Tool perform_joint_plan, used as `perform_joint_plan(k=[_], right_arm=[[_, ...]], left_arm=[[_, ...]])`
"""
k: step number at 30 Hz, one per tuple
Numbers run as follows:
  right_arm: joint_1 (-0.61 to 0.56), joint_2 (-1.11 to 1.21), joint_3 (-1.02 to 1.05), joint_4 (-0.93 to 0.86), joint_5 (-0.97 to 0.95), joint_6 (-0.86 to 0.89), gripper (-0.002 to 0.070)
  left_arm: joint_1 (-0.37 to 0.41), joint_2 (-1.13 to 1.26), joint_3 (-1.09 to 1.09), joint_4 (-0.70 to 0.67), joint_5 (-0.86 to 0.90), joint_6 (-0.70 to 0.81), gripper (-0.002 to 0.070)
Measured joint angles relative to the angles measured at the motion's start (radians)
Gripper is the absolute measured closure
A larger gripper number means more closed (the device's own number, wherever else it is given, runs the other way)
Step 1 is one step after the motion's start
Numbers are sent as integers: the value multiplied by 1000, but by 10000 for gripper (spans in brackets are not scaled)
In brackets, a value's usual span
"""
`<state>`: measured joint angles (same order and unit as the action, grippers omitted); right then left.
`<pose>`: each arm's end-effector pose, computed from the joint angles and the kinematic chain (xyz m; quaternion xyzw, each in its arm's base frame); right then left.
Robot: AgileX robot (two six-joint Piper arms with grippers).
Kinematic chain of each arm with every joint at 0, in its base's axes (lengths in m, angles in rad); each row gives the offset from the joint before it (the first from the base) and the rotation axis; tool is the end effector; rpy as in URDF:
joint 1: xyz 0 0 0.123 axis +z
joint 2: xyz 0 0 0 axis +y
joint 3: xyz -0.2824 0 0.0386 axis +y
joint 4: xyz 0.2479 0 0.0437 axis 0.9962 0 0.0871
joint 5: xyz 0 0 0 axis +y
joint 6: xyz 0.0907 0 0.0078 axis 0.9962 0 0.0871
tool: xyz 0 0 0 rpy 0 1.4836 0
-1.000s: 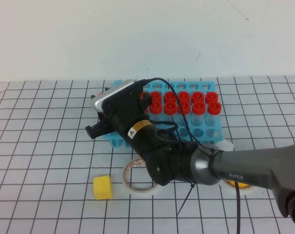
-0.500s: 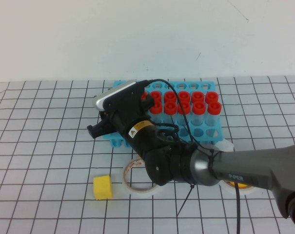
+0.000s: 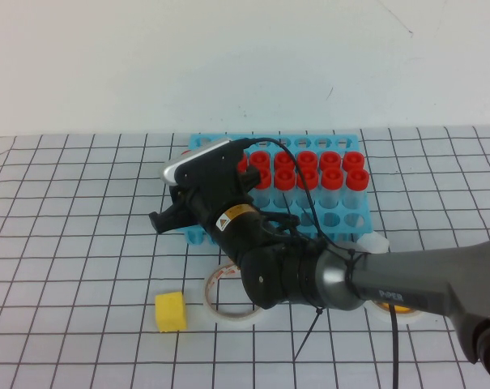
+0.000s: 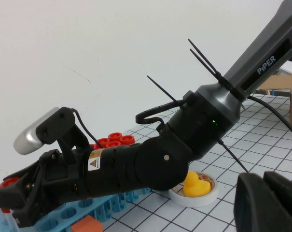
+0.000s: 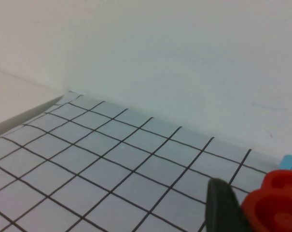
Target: Place the test tubes
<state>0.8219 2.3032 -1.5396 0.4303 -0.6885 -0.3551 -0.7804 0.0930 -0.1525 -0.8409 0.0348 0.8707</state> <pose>0.3680 0.3605 0.1642 -0.2045 0.6890 0.1821 0.6711 0.0392 -0.0423 0.2571 0.2700 0.6046 -0.2826 0.6941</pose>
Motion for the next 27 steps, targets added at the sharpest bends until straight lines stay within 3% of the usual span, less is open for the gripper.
perform_joint_plan(k=[5,12,19,22,27], right_arm=[[0,0,0,2,0,0,400],[0,0,0,5,2,0,284],[4,-61,1,22,43,-2,277],[15,-151,1,25,155,-12,342],[30,-368,1,21,501,-68,601]], left_arm=[[0,0,0,0,0,0,676],[0,0,0,0,0,0,676],[0,0,0,0,0,0,676],[0,0,0,0,0,0,676],[0,0,0,0,0,0,676]])
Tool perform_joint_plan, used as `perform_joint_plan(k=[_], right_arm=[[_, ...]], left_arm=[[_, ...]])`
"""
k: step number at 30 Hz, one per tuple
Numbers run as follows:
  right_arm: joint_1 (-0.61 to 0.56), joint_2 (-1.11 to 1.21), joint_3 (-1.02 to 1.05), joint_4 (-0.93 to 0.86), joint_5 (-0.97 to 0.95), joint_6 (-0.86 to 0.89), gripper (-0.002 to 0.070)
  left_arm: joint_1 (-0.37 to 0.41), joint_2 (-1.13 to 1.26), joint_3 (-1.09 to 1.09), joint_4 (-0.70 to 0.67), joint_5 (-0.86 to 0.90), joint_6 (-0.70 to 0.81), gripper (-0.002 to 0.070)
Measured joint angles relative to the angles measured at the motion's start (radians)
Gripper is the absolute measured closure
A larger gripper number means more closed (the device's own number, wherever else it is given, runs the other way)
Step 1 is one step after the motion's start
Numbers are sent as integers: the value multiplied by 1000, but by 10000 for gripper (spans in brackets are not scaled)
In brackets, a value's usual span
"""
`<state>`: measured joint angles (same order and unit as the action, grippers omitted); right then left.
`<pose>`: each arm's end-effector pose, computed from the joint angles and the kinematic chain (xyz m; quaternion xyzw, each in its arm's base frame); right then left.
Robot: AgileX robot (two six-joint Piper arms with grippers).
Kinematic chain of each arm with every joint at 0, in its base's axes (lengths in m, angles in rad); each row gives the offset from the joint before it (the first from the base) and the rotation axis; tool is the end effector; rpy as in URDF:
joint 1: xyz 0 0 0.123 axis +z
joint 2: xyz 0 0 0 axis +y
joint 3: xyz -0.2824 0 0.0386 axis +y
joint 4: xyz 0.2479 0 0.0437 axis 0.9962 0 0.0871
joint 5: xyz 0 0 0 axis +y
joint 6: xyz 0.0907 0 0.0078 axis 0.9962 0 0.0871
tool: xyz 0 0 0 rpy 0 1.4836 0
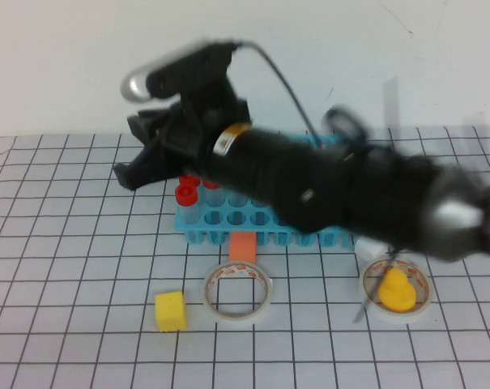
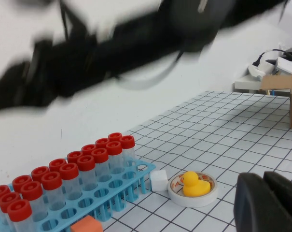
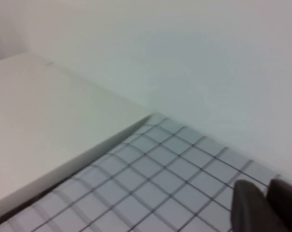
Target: Place the test tubes
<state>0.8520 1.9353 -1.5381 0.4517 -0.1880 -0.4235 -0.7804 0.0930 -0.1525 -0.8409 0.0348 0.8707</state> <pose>0.3164 0.3504 0.3047 -0.2799 0.7010 0.2491 0.6068 0.0392 -0.0423 0.2571 0.2700 0.6046 -0.2826 0.6941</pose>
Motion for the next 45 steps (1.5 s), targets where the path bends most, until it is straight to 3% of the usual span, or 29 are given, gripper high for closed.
perform_joint_plan(k=[3,9,21,34,45], right_arm=[[2,-134,0,-11,170,-50,654],[2,-347,19,-27,424,-187,675],[2,-847,520,-51,461,-225,677],[2,-1382,1069,-116,172,-225,678],[-15,-1538,1325,5,-75,-308,678]], left_arm=[[0,0,0,0,0,0,676],[0,0,0,0,0,0,676],[0,0,0,0,0,0,676],[0,0,0,0,0,0,676],[0,0,0,0,0,0,676]])
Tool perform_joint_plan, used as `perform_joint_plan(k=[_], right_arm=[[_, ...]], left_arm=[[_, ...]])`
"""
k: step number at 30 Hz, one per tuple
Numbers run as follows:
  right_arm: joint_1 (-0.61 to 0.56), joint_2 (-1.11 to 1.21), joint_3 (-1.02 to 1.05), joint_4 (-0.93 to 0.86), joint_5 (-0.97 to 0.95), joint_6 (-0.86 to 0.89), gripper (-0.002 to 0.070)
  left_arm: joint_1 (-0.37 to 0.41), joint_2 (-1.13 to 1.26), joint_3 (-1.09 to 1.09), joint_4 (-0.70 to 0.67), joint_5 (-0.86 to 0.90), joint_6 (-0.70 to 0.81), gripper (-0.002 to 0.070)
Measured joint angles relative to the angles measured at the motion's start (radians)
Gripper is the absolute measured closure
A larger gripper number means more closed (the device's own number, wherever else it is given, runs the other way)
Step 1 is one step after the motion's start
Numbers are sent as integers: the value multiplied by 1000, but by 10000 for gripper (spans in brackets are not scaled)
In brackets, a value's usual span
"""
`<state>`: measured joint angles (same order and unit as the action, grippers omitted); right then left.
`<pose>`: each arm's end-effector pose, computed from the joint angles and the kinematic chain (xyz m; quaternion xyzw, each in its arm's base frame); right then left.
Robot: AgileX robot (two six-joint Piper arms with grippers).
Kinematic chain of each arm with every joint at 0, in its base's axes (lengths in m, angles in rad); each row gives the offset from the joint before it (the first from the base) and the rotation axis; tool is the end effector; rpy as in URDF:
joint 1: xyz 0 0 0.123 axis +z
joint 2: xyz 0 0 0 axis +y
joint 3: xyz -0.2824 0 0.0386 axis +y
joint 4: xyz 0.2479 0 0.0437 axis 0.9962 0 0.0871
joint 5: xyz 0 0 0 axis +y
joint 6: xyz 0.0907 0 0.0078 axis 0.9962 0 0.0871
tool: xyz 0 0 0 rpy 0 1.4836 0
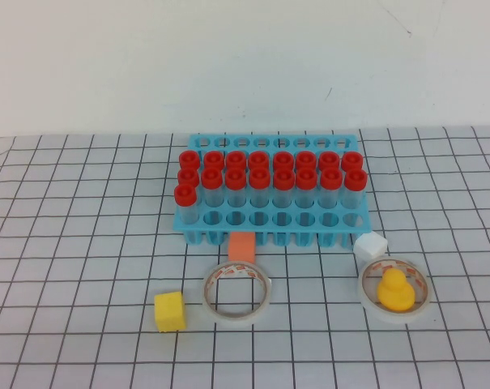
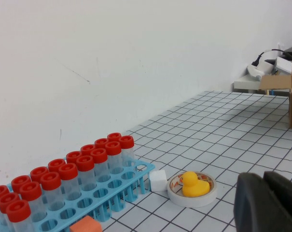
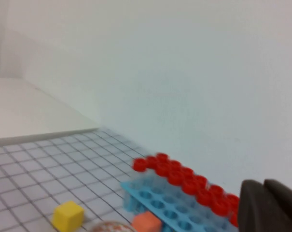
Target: Place the test tubes
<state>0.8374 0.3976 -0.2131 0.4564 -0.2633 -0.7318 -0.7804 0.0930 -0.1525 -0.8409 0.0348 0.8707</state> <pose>0.0719 0.0643 0.2779 -0.3130 0.5768 0.1677 0.7357 0.0392 -0.0423 0.2571 0.2700 0.6046 -0.2826 0.6941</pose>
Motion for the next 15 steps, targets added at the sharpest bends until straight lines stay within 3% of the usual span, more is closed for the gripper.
perform_joint_plan(k=[7,15], right_arm=[[-318,-32,87,-88,55,205,678],[-655,-243,147,-412,385,606,678]], left_arm=[[0,0,0,0,0,0,676],[0,0,0,0,0,0,676]])
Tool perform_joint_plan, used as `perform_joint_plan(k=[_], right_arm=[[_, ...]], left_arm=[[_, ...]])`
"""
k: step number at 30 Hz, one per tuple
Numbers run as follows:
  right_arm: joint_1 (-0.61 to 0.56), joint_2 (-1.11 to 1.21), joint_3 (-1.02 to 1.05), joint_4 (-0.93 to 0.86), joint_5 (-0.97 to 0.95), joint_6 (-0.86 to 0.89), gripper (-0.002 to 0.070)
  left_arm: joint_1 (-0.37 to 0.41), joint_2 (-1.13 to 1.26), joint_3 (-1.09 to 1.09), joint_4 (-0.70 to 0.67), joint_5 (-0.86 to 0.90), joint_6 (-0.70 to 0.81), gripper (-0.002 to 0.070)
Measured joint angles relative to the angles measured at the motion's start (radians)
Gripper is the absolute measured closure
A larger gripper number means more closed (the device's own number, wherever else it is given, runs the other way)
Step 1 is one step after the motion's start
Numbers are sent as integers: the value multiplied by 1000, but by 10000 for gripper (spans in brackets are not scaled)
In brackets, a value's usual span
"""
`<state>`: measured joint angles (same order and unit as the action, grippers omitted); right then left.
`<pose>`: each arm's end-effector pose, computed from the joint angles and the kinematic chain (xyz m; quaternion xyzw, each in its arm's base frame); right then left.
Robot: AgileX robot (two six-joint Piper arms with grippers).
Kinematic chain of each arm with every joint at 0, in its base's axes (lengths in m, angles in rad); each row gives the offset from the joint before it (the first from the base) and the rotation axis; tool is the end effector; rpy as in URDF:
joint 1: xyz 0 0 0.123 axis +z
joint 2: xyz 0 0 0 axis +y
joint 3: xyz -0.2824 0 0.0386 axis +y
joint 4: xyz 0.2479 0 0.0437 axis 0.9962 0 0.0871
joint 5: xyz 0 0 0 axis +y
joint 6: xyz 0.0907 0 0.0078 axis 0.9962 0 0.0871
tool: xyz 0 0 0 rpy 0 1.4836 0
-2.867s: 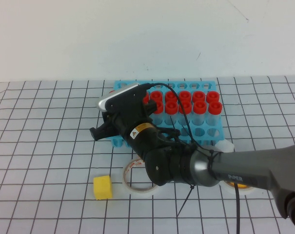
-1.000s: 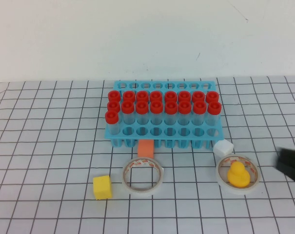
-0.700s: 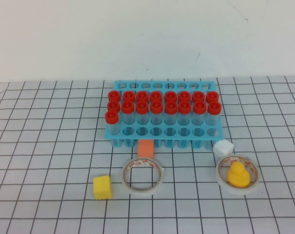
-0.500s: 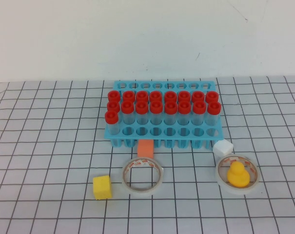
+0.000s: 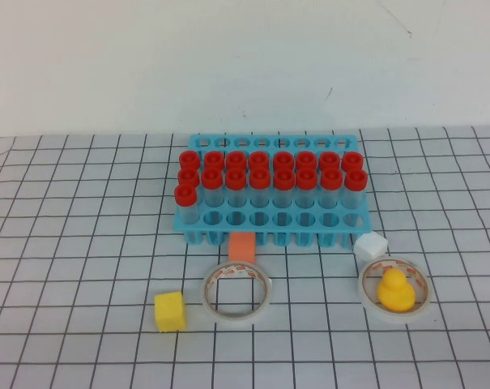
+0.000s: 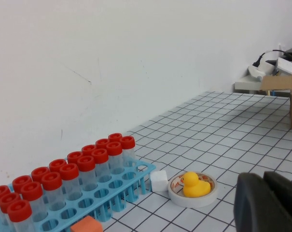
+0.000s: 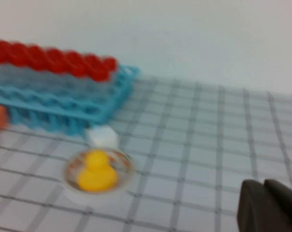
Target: Place the test tubes
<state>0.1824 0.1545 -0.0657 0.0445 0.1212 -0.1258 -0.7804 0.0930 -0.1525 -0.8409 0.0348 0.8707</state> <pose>0.0668 0.0128 0.2149 -0.1004 0.7424 0.0354 0.6615 0.0392 -0.0423 0.2571 0.2700 0.6046 -0.2826 0.6941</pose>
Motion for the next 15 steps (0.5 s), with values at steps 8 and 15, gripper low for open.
perform_joint_plan(k=[8,15], right_arm=[[-210,-119,41,-202,178,236,678],[-224,-165,90,-237,178,336,678]], left_arm=[[0,0,0,0,0,0,676],[0,0,0,0,0,0,676]])
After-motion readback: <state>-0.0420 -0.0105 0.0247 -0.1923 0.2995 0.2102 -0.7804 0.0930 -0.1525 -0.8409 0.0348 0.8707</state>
